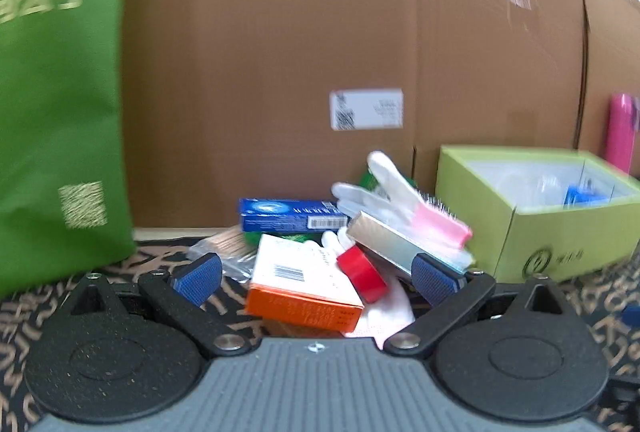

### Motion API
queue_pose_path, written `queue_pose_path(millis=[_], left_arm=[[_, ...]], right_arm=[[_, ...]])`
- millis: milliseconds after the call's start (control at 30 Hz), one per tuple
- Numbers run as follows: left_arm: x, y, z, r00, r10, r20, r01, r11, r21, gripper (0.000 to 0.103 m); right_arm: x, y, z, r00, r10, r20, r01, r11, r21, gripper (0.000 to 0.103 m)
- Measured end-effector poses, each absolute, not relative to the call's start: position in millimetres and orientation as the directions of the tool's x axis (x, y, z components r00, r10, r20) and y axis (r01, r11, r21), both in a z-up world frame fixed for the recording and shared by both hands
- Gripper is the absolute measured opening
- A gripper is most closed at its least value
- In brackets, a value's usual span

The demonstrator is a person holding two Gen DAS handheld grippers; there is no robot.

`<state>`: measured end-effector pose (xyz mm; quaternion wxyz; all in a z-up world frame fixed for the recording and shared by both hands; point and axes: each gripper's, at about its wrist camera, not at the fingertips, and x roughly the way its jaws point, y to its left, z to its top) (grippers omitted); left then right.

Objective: Organize objects
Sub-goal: 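Grasp the white medicine box with the left gripper while the right grasps the teal box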

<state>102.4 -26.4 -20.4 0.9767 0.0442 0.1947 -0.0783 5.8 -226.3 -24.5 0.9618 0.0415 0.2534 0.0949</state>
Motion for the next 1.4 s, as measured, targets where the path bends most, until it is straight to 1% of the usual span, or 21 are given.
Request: queue_pose_path(millis=[100,133,200,233,267,333,400,467,500,567,767,900,1000,1033,1067,1133,1167,1200,1267,1300,1400], left_arm=[[119.1,-29.4,-29.4,0.891,-0.113,-0.439,0.179,0.978,0.111,0.101],[123.4,-28.4,-31.9,0.885,-0.108,-0.452,0.181,0.976,0.121,0.094],[131.7,-22.7,-35.5,0.865,-0.107,-0.491,0.188,0.975,0.118,0.074],[134.9,-17.8,-36.0,0.853,-0.118,-0.508,0.191,0.977,0.094,0.073],[135.6,-10.6,-34.9,0.847,-0.135,-0.515,0.187,0.981,0.052,0.073],[131.1,1.7,-30.0,0.837,-0.164,-0.523,0.181,0.983,-0.019,0.072],[122.6,12.2,-22.7,0.839,-0.187,-0.510,0.182,0.981,-0.061,0.072],[110.0,20.6,-15.6,0.841,-0.208,-0.499,0.188,0.978,-0.089,0.072],[104.0,24.4,-13.4,0.840,-0.223,-0.495,0.196,0.975,-0.106,0.072],[89.3,31.3,-10.4,0.831,-0.257,-0.494,0.216,0.966,-0.140,0.072],[45.5,45.7,-13.8,0.790,-0.336,-0.513,0.250,0.940,-0.231,0.072],[23.9,48.4,-26.1,0.731,-0.378,-0.568,0.265,0.924,-0.274,0.071],[10.5,46.6,-38.4,0.698,-0.366,-0.616,0.255,0.930,-0.263,0.069],[5.6,46.5,-41.9,0.695,-0.358,-0.623,0.250,0.933,-0.258,0.069],[-1.3,45.8,-42.7,0.710,-0.348,-0.612,0.252,0.937,-0.240,0.070],[-3.7,41.0,-42.0,0.715,-0.324,-0.619,0.249,0.946,-0.208,0.074],[-3.1,38.3,-41.5,0.715,-0.325,-0.619,0.254,0.946,-0.203,0.080],[-1.5,36.3,-41.2,0.716,-0.330,-0.615,0.259,0.944,-0.205,0.081],[3.1,32.4,-40.1,0.714,-0.334,-0.615,0.265,0.942,-0.205,0.082],[4.8,30.1,-39.0,0.714,-0.333,-0.616,0.264,0.943,-0.204,0.082],[11.0,28.1,-41.3,0.718,-0.326,-0.616,0.251,0.946,-0.207,0.082]], right_arm=[[12.0,-222.9,-23.8,0.853,0.208,-0.479,-0.177,0.978,0.110,0.103],[15.5,-221.1,-23.5,0.852,0.210,-0.480,-0.184,0.978,0.101,0.103],[25.6,-215.5,-22.5,0.852,0.214,-0.478,-0.200,0.976,0.080,0.103],[32.3,-211.6,-22.0,0.851,0.214,-0.480,-0.209,0.976,0.065,0.100],[39.1,-207.7,-21.7,0.847,0.218,-0.486,-0.221,0.974,0.052,0.093],[53.2,-199.3,-22.2,0.837,0.233,-0.496,-0.251,0.968,0.032,0.084],[66.4,-189.6,-24.0,0.829,0.244,-0.504,-0.279,0.960,0.005,0.079],[78.0,-179.5,-27.1,0.820,0.247,-0.516,-0.304,0.952,-0.027,0.067],[83.1,-175.4,-28.6,0.815,0.248,-0.523,-0.313,0.949,-0.037,0.064],[90.4,-170.9,-31.9,0.803,0.256,-0.539,-0.325,0.945,-0.034,0.047],[71.5,-179.7,-22.9,0.813,0.273,-0.515,-0.338,0.941,-0.033,0.028],[36.0,-188.1,-15.3,0.790,0.296,-0.537,-0.381,0.923,-0.052,0.024],[2.5,-189.5,-14.5,0.758,0.330,-0.563,-0.429,0.902,-0.050,0.022],[-8.1,-188.3,-14.8,0.753,0.340,-0.564,-0.447,0.892,-0.060,0.022],[-17.6,-186.8,-14.4,0.748,0.350,-0.564,-0.465,0.882,-0.069,0.022],[-27.3,-186.5,-12.5,0.736,0.366,-0.570,-0.480,0.876,-0.057,0.025],[-28.5,-187.9,-10.9,0.730,0.378,-0.569,-0.480,0.876,-0.034,0.026],[-28.1,-189.9,-9.1,0.726,0.395,-0.563,-0.480,0.877,-0.004,0.028],[-23.7,-194.7,-6.1,0.732,0.414,-0.540,-0.460,0.886,0.057,0.040],[-20.7,-196.1,-5.3,0.739,0.412,-0.533,-0.443,0.893,0.076,0.043],[-10.6,-195.8,-5.0,0.751,0.398,-0.526,-0.417,0.905,0.089,0.044]])
